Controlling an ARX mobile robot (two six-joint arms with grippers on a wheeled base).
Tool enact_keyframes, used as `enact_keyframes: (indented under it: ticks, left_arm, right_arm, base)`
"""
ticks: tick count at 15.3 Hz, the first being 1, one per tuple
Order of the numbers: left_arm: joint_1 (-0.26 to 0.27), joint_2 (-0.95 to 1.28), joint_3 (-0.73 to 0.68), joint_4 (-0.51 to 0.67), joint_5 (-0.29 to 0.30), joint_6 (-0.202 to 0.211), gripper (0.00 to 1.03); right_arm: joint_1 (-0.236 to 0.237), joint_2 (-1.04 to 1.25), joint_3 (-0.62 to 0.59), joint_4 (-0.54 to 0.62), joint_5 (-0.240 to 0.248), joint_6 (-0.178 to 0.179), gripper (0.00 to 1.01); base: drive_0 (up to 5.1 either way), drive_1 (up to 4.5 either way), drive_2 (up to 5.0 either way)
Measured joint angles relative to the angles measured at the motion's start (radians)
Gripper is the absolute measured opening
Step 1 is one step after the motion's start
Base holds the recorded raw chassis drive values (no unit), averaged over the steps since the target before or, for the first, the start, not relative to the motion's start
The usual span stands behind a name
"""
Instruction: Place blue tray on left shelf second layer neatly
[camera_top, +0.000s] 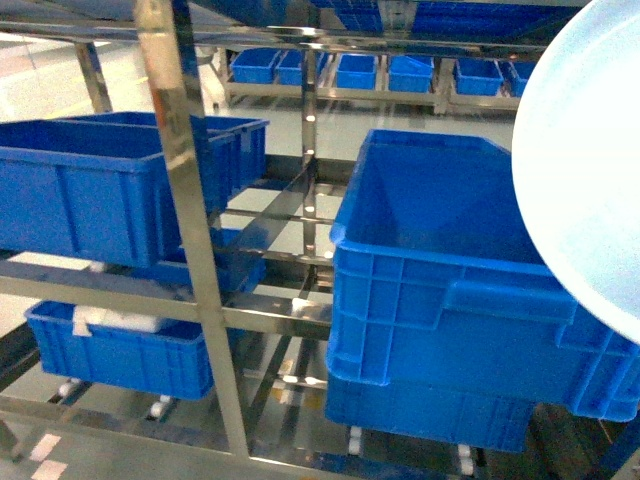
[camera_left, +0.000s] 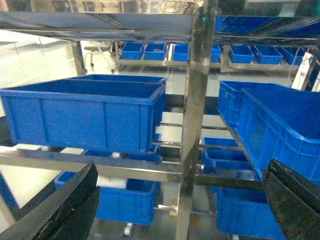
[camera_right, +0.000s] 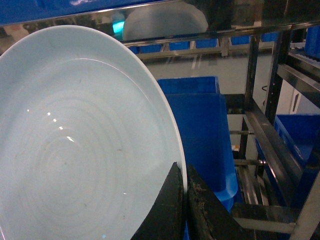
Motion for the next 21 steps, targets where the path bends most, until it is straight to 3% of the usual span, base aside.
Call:
enact_keyframes:
  ticks: [3,14,15,17,18,19,20,21]
  left_arm:
    - [0.0,0.0,0.0,0.003,0.002,0.0,0.98]
    - [0.0,0.0,0.0,0.002,0.002,0.0,0.98]
    - [0.0,0.0,0.0,0.002,0.002,0.0,0.98]
    - [0.0,0.0,0.0,0.002,0.002,0.0,0.98]
    - [0.0,0.0,0.0,0.002,0.002,0.0,0.98]
    - [0.0,0.0,0.0,0.002,0.002,0.0,0.98]
    - [0.0,0.0,0.0,0.002,0.002,0.0,0.98]
    - [0.0,0.0,0.0,0.002,0.002,0.0,0.98]
  right_arm:
    - [0.0,0.002,0.0,0.002,0.0,0.0,0.02]
    - [0.0,0.005,0.0,0.0,0.001,0.0,0.02]
    - [-0.021,0.005,0.011,-0.061,-0.037,0.033,0.02]
    - [-0.089,0.056,0.067,-0.186,-0.147,0.154,0.02]
    - [-0.113,0.112,0.117,-0.272,-0.265,0.246,0.02]
    - [-0.109,0.246,0.17,-0.349,-0.436,0.377,0.02]
    - [-0.095,0.376,0.204,-0.356,-0.494,0.441,0.02]
    - [-0.083,0.482,0.239,-0.344,-0.5,0.48,0.02]
  base:
    - [-1.3,0.17,-2.7]
    - [0.0,0.03,0.0]
    - [0.0,0.0,0.0]
    - [0.0,0.0,0.0]
    - [0.0,0.0,0.0]
    - [0.0,0.0,0.0]
    - [0.0,0.0,0.0]
    - [0.0,0.0,0.0]
